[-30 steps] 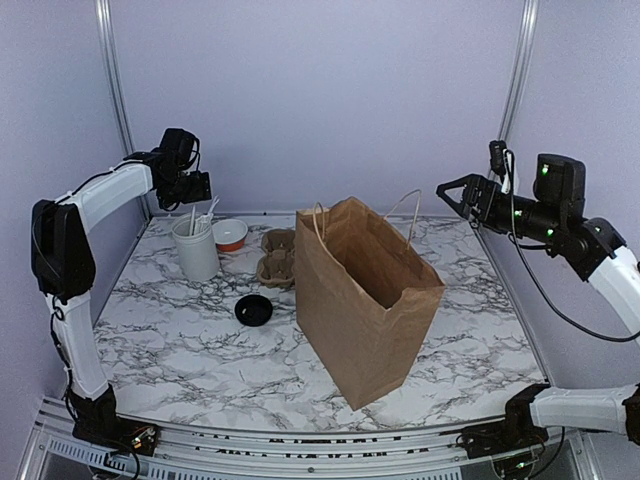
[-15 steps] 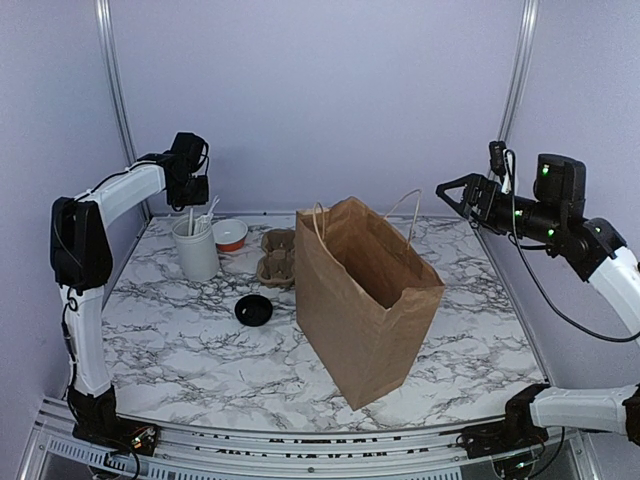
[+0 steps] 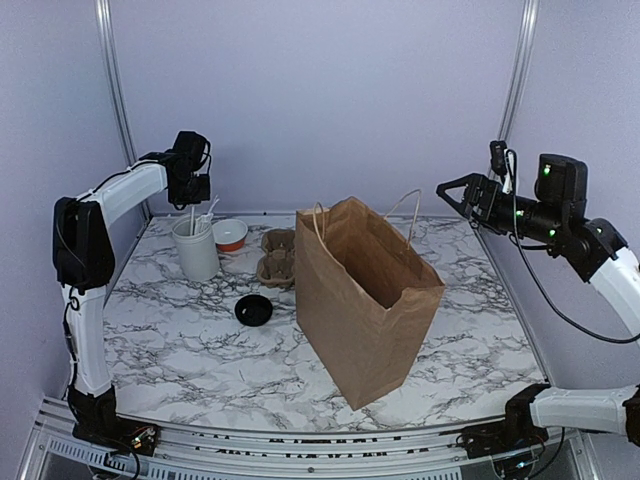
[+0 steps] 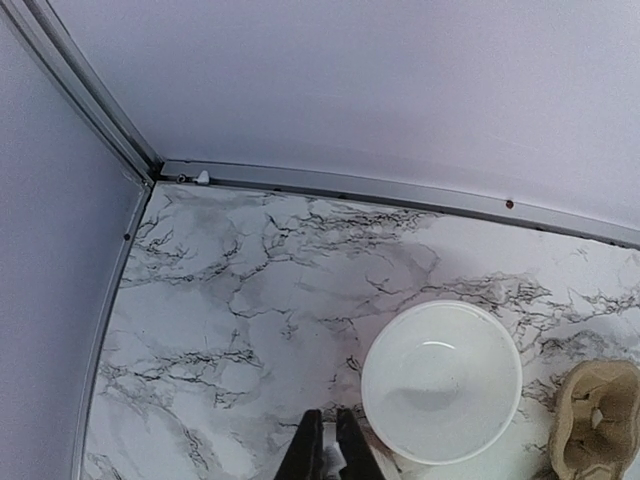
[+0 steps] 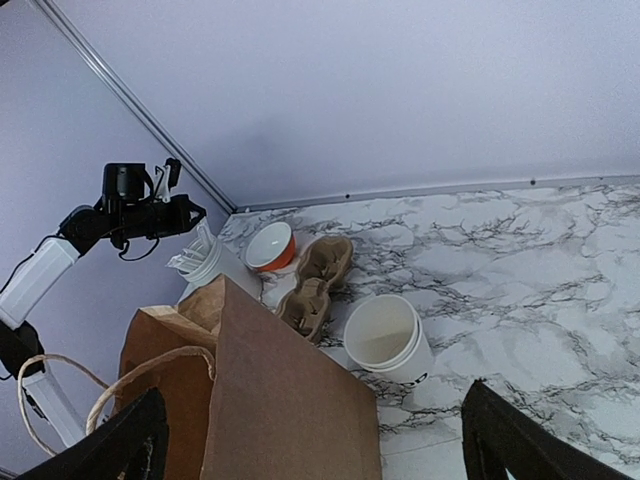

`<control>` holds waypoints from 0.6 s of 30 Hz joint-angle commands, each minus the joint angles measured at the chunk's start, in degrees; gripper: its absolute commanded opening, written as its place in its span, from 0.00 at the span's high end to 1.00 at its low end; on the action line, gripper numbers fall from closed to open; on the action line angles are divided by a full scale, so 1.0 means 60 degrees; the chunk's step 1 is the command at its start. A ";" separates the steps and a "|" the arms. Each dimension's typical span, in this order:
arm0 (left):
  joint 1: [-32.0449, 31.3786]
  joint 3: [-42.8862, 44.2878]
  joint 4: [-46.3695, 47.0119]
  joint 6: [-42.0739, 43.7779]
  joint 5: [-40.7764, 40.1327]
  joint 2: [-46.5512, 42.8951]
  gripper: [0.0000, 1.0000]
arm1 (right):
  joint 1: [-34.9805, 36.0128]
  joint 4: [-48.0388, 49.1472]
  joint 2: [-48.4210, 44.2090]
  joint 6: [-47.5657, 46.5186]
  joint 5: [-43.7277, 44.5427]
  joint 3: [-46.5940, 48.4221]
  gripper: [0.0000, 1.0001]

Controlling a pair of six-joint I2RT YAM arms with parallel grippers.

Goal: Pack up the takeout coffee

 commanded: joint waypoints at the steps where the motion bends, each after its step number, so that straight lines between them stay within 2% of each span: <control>1: -0.0098 0.0048 -0.0113 0.0066 -0.0153 -0.0516 0.97 | -0.0080 0.0251 -0.0179 0.0099 -0.0079 0.0039 0.01; 6: -0.0173 -0.0250 -0.0114 0.0135 -0.0318 -0.1110 1.00 | -0.0083 0.0279 -0.0202 0.0100 -0.0097 -0.0016 0.01; 18: -0.0338 -0.1215 -0.0118 0.0314 -0.0569 -0.2670 1.00 | -0.0098 0.0375 -0.0137 0.0030 -0.0123 -0.0193 0.01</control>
